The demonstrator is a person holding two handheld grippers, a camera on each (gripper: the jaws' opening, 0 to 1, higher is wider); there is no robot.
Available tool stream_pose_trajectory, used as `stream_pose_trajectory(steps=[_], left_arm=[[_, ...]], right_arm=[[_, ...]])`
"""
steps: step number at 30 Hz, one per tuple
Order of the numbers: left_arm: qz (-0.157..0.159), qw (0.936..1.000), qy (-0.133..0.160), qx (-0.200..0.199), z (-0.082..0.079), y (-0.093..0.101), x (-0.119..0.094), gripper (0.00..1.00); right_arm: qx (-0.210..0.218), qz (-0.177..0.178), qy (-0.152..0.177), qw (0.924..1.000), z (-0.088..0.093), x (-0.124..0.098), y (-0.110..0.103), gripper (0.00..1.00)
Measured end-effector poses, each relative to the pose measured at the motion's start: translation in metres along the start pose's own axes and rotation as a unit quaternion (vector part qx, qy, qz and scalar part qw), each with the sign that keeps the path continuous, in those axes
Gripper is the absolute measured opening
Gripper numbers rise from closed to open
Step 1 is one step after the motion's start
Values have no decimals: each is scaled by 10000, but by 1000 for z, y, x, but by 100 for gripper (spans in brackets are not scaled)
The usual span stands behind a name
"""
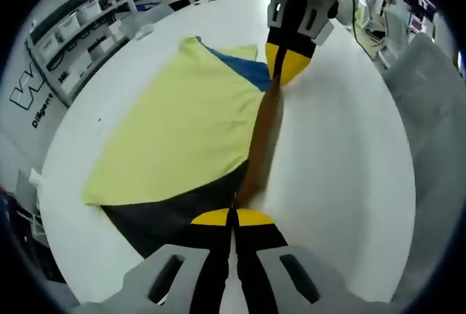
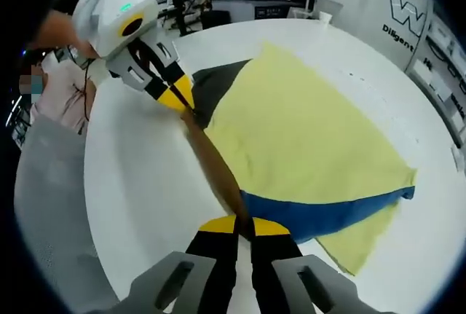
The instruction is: Fold the garment on the visible template until the final outline fits inside the template.
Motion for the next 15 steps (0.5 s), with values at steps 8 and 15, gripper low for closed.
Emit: stream_pose_trajectory(steps=[8,15], left_arm=[[70,9999,-21,-147,2,21,-12,0],[89,9999,-48,-104,-1,39,-23,0]], right_arm=[[-66,-147,-199,9997,9,-5,-18,0],[18,-337,-332,9989,15,-17,-30,0]])
Point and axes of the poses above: the point that each gripper's makers call its tool centre point, and the gripper's own axes: x roughly forward along the fingers, y roughly to its right, z roughly out of its underside, the point moved 10 cm from there along -x, roughly backward along the fingers, and after that the axes turned 7 degrees about x, right-handed, at the moved point
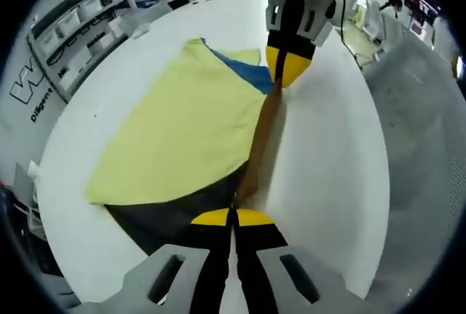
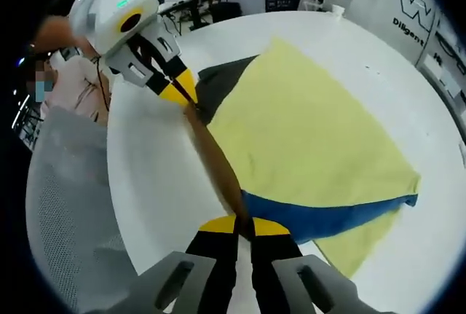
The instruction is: Fold the garment on the visible template until the final outline fits inside the template.
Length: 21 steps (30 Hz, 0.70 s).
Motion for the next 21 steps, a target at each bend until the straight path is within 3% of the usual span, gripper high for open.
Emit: stream_pose_trajectory(steps=[21], left_arm=[[282,9984,-92,-477,-2,62,-26,0]], right_arm=[[-16,-342,-268,9991,30,-28,-49,0]])
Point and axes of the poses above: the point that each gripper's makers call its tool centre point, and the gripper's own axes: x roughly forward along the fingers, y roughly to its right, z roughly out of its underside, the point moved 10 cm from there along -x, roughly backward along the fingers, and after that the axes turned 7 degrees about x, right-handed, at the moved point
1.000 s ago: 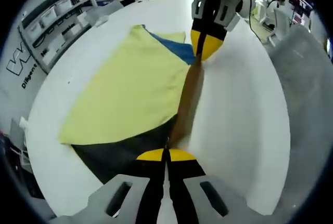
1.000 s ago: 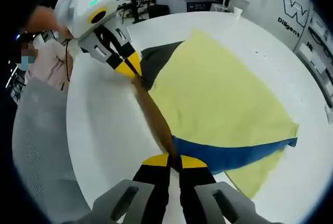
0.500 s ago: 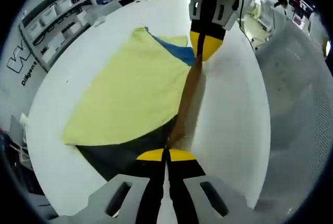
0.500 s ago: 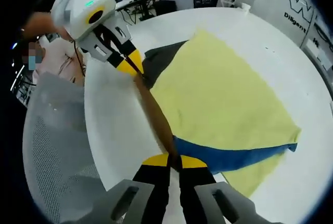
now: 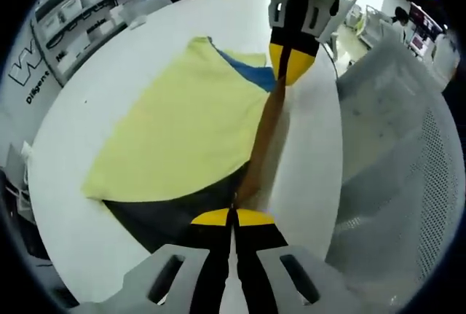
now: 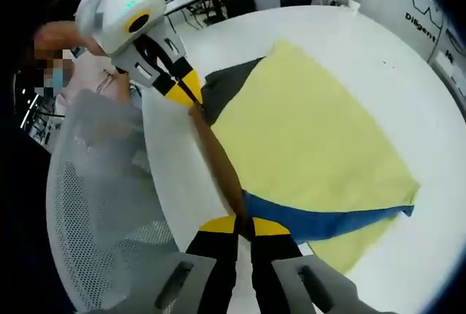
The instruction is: Fold the garment on the visible template until the final outline fits inside the template.
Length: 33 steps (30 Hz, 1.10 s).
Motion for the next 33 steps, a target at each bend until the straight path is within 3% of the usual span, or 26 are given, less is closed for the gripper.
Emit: stream_pose_trajectory(steps=[5,10,16,24,33], left_arm=[[-99,9998,164,-23,2,12,-4,0],[-69,9998,150,-55,2,24,-8,0],[188,9994,213,-188,3,36,-14,0],[320,9988,217,-304,0,37,-20,0],[556,9951,506,-649,-1,48,-26,0]], right_arm=[[0,-12,-24,10000,9,0,-6,0],[-1,-134,-97,9999,14,-2,-14,0],[-49,-294,-277,9992,23,-6,-23,0],[115,-471,-317,9983,21,-18,-27,0],[9,-691,-538,9962,32,-21,-33,0]])
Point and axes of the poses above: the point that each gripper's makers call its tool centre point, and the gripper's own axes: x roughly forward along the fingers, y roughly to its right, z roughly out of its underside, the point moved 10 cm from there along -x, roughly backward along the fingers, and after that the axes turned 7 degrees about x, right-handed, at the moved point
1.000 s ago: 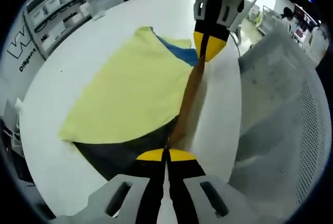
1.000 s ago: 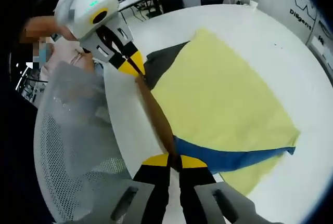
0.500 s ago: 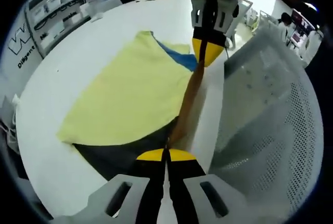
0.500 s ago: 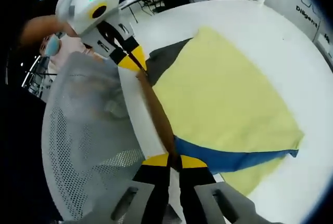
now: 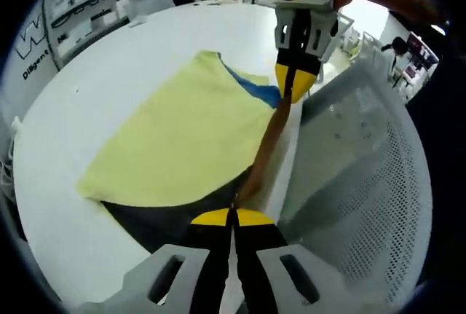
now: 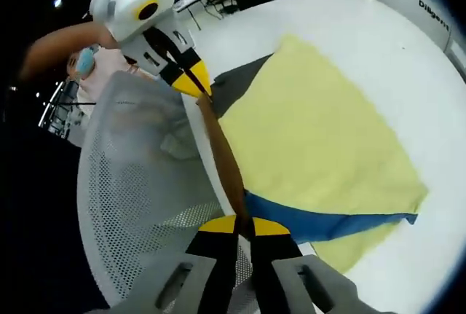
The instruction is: Fold the garment on the visible template until the final outline fits inside the template.
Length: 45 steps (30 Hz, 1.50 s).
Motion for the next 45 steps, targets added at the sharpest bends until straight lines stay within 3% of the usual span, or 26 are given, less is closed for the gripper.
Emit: stream_pose_trajectory(steps=[7,14,17,24,31,37,45], left_arm=[[207,9995,96,-227,-5,5,-8,0],[127,9989,-7,-460,-5,-2,-13,0],[134,9984,-15,-547,-4,-3,-17,0],[425,9976,17,-544,-2,1,-20,0],[494,9980,72,-382,-5,-7,-27,0],[620,9973,310,-221,-12,-21,-42,0],[571,9956,711,-232,-17,-40,-54,0]], right_arm=[[-67,-130,-182,9997,1,-4,-3,0],[-246,-298,-245,9990,-1,2,-14,0],[-450,-224,-209,9985,-5,1,-17,0],[-321,-83,-237,9992,-10,-6,-13,0],[-353,277,-152,9989,-20,-17,-19,0],[-238,645,12,9976,-31,-30,-21,0],[-330,1406,423,9886,-51,-51,-20,0]])
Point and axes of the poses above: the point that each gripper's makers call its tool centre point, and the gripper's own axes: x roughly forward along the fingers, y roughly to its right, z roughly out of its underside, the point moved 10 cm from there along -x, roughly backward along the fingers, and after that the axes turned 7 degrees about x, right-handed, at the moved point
